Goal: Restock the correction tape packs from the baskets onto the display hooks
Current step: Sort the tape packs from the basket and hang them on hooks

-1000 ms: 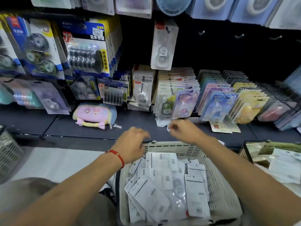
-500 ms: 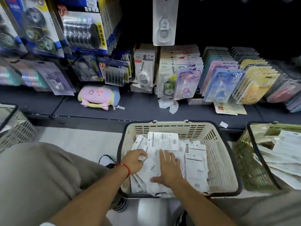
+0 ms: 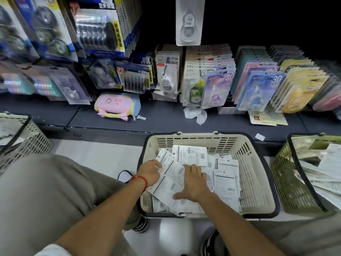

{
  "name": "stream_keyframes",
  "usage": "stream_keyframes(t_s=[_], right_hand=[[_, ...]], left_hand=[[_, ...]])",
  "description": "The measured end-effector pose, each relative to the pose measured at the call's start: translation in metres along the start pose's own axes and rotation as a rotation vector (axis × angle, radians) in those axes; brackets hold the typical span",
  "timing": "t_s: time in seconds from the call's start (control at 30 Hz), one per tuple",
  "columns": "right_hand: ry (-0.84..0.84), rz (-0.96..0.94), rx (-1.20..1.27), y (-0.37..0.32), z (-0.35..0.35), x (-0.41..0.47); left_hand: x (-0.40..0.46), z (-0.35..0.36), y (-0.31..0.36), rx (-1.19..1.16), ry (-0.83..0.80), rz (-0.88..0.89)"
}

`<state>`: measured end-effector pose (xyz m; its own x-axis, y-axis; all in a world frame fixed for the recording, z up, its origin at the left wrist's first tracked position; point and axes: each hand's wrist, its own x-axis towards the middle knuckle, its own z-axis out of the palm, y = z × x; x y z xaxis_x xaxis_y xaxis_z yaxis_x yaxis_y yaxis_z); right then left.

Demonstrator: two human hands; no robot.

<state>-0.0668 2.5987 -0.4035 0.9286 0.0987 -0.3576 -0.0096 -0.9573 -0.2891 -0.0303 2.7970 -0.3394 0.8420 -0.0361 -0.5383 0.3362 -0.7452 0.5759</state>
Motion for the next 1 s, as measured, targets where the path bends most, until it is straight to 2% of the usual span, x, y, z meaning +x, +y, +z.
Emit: stream_keyframes(t_s=[0.13, 0.2, 0.3, 0.37, 0.47, 0.6, 0.63, 0.7, 0.73, 0.83, 0.9, 1.0], right_hand=[[0.018, -0.003, -0.055, -0.008, 0.001, -0.003], [0.007, 0.022, 0.049, -0.009, 0.000, -0.002], [-0.121, 0.052, 0.275, -0.001, -0.009, -0.002], [-0.154, 0.062, 0.428, 0.010, -0.016, -0.006], [-0.136, 0.121, 0.650, 0.025, -0.027, -0.012], [0.068, 0.206, 0.970, 0.024, -0.053, -0.014], [0.120, 0.200, 1.007, 0.019, -0.060, -0.015], [0.156, 0.151, 1.073, 0.007, -0.071, -0.018], [0.147, 0.128, 1.109, 0.002, -0.074, -0.019], [0.054, 0.092, 1.094, -0.014, -0.080, -0.026], [-0.015, 0.045, 1.027, -0.021, -0.079, -0.031], [-0.057, 0.001, 1.116, -0.023, -0.079, -0.032]], left_hand=[[-0.007, 0.000, 0.003, -0.039, -0.073, -0.032], [-0.011, 0.002, 0.003, -0.038, -0.111, -0.021], [-0.011, 0.005, 0.000, -0.092, -0.114, 0.011], [-0.017, 0.003, 0.006, -0.131, 0.002, 0.073], [-0.018, 0.004, 0.019, -0.072, 0.201, 0.130], [-0.033, 0.015, 0.041, -0.202, 0.453, 0.216], [-0.036, 0.020, 0.048, -0.259, 0.413, 0.190], [-0.037, 0.030, 0.060, -0.487, 0.185, 0.122], [-0.040, 0.033, 0.065, -0.604, 0.084, 0.094], [-0.041, 0.037, 0.063, -0.808, -0.067, 0.066], [-0.039, 0.036, 0.061, -0.920, -0.091, 0.051], [-0.033, 0.029, 0.054, -0.995, -0.057, 0.027]])
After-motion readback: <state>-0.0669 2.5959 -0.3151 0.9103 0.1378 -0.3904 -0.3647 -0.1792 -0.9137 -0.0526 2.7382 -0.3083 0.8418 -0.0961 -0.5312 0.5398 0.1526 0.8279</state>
